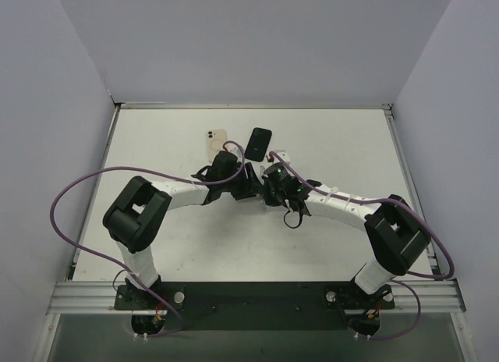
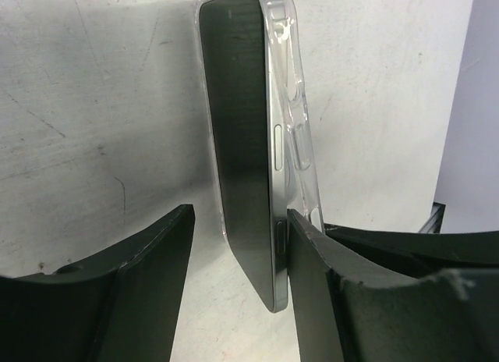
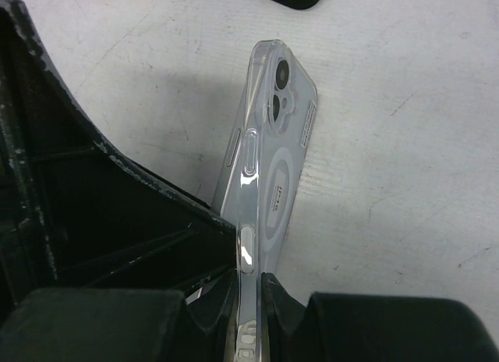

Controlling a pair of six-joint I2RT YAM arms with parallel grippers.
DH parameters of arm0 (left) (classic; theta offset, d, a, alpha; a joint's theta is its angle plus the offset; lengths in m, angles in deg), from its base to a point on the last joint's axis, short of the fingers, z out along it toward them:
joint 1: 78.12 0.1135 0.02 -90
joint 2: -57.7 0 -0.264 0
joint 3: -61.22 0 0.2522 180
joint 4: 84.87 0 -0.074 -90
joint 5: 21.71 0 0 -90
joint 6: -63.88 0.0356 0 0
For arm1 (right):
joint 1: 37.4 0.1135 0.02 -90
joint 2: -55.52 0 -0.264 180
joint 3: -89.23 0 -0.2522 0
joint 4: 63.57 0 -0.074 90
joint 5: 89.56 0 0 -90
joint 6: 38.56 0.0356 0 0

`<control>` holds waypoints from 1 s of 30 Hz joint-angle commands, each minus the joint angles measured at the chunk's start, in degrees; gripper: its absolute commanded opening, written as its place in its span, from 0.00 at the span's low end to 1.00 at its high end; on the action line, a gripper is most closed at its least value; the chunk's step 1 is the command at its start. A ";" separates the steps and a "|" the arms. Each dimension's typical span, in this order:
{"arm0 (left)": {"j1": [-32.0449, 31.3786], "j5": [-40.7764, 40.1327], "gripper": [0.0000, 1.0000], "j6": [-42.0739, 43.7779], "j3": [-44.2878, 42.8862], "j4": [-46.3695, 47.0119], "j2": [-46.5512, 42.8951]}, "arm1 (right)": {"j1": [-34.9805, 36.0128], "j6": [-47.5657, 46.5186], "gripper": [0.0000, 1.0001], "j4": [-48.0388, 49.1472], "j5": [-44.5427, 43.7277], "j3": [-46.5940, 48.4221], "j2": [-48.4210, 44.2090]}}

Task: Take the phone out of the phone case
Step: Remove the phone case from the phone.

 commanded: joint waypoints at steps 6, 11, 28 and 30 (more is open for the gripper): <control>-3.45 -13.98 0.46 3.21 -8.23 -12.13 3.11 | 0.81 3.19 0.00 1.33 8.99 -3.93 0.61; -4.50 -19.80 0.33 4.09 -14.37 -21.26 5.65 | 0.81 3.10 0.00 1.33 8.99 -4.28 -0.10; -6.00 -22.19 0.00 4.01 -15.89 -25.43 8.04 | -4.19 7.49 0.00 2.39 10.13 -8.15 -3.78; -6.00 -21.57 0.00 4.27 -15.45 -24.46 6.55 | -6.65 7.58 0.00 0.38 9.34 -8.50 -5.19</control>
